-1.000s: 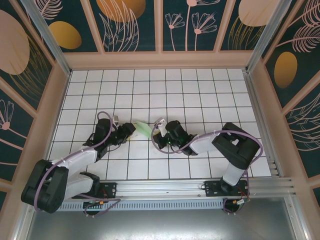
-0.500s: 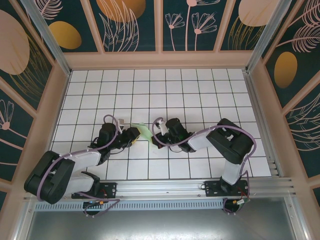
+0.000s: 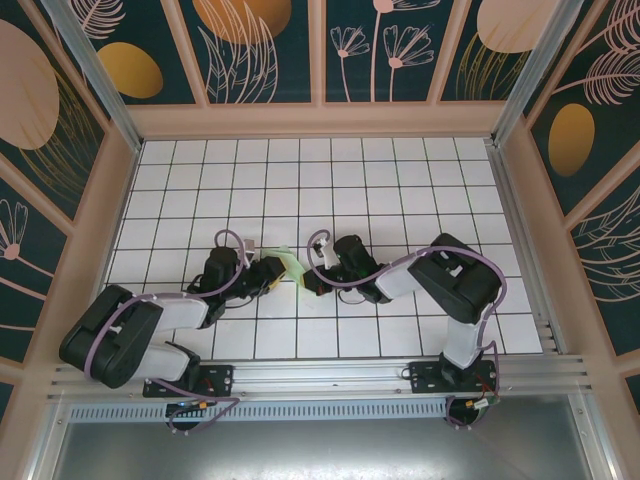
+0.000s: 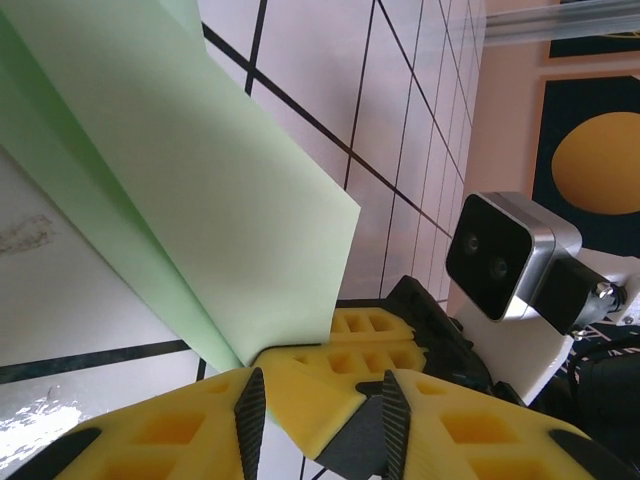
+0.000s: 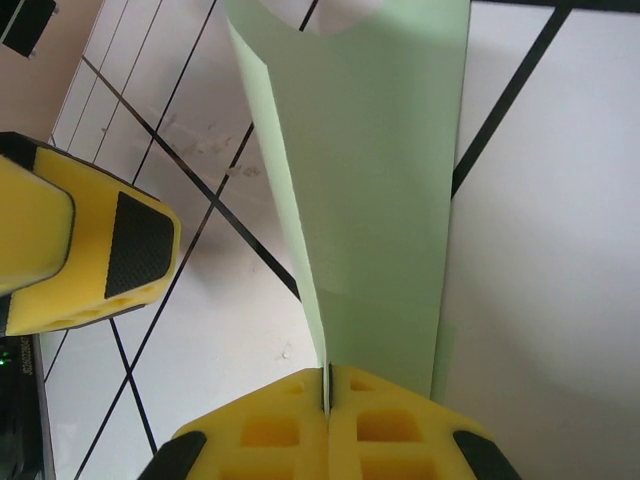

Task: Fold a paper plane with a square sheet of paper (pick it up from the middle)
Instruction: Fold the wing for the fifth time at the center of the table.

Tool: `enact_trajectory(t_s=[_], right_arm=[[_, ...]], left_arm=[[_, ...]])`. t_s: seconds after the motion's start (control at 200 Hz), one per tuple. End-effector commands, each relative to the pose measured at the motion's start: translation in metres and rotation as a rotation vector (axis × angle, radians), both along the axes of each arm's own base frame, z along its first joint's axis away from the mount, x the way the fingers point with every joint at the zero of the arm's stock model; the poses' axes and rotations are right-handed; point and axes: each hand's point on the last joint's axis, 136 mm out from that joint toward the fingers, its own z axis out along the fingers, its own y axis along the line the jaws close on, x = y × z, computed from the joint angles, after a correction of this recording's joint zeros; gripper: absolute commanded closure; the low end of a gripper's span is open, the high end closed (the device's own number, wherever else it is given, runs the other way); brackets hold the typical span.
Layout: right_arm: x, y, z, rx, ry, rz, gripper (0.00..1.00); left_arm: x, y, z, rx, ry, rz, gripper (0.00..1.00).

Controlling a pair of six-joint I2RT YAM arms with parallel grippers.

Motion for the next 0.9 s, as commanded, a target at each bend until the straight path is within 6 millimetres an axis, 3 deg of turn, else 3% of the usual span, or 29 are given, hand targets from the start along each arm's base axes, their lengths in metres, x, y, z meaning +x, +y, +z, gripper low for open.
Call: enact_trajectory(t_s=[0.0, 0.52, 0.896], right_arm=[[0.003, 0.006, 0.003, 0.035, 0.027, 0.008, 1.00], [0.002, 0.001, -0.016, -0.003, 0.117, -0.006, 1.00], [0.000, 0.001, -0.013, 0.002, 0.130, 0.015, 1.00]], left_arm=[[0.004, -0.013, 0.015, -0.048, -0.041, -0.049, 0.61], [0.019, -0.027, 0.009, -0.037, -0.033, -0.085, 0.63], [0.025, -0.029, -0.007, -0.018, -0.003, -0.082, 0.66]])
